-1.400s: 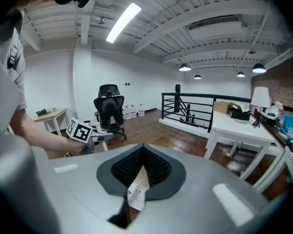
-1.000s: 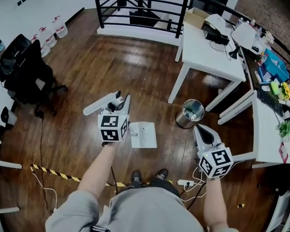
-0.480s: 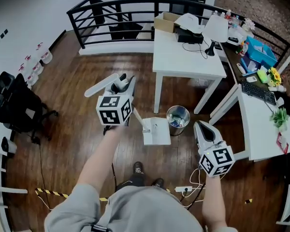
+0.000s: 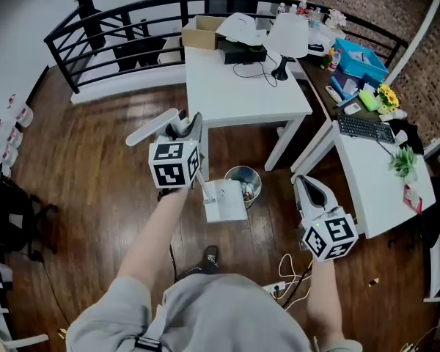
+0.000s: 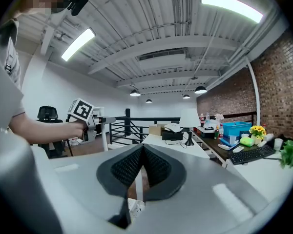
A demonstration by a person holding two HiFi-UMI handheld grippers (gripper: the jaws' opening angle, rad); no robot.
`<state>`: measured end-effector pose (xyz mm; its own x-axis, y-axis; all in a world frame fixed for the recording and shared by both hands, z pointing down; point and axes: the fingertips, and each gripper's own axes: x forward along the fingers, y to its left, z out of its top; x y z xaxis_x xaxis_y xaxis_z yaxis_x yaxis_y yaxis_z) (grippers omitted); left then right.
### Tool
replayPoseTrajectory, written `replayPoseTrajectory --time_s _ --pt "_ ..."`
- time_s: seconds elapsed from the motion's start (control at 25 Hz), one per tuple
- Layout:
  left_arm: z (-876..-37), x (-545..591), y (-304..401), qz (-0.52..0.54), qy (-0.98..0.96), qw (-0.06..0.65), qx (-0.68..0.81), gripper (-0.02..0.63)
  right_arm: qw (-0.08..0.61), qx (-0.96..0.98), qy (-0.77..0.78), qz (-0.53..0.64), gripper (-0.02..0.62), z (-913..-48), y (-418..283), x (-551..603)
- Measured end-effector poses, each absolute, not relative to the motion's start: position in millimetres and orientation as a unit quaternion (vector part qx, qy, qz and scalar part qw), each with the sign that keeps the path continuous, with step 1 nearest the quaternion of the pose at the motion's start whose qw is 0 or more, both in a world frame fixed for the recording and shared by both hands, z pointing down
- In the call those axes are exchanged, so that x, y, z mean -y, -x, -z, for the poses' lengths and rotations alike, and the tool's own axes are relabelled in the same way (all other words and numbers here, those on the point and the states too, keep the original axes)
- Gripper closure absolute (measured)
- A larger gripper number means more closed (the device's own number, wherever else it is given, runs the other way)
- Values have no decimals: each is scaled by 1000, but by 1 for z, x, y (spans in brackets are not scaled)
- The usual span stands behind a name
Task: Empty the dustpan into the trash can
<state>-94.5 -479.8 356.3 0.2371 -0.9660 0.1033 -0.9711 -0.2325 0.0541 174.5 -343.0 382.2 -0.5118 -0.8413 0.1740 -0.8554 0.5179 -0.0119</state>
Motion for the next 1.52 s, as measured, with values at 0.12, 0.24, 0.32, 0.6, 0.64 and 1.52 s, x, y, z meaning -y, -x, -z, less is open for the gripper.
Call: replayPoseTrajectory --time_s 0.12,0.24,0.32,0.6,0.64,1.52 --pt "-362 518 86 -32 -796 48 602 462 73 855 -510 -52 597 -383 -175 365" --pt "-356 561 80 -34 -795 37 605 468 78 848 -520 -62 597 -389 -177 390" --pt "-353 588 71 -43 -794 32 606 468 81 845 -523 -70 597 -392 -182 404" --pt "-348 675 -14 -80 -810 3 581 471 69 837 -537 -83 597 -403 -242 467" --pt "-349 687 -28 -87 -809 1 581 471 66 838 -535 -82 597 -404 -253 480" --pt "-408 871 -237 -215 -782 -28 585 479 44 845 -520 -119 597 -428 -459 653"
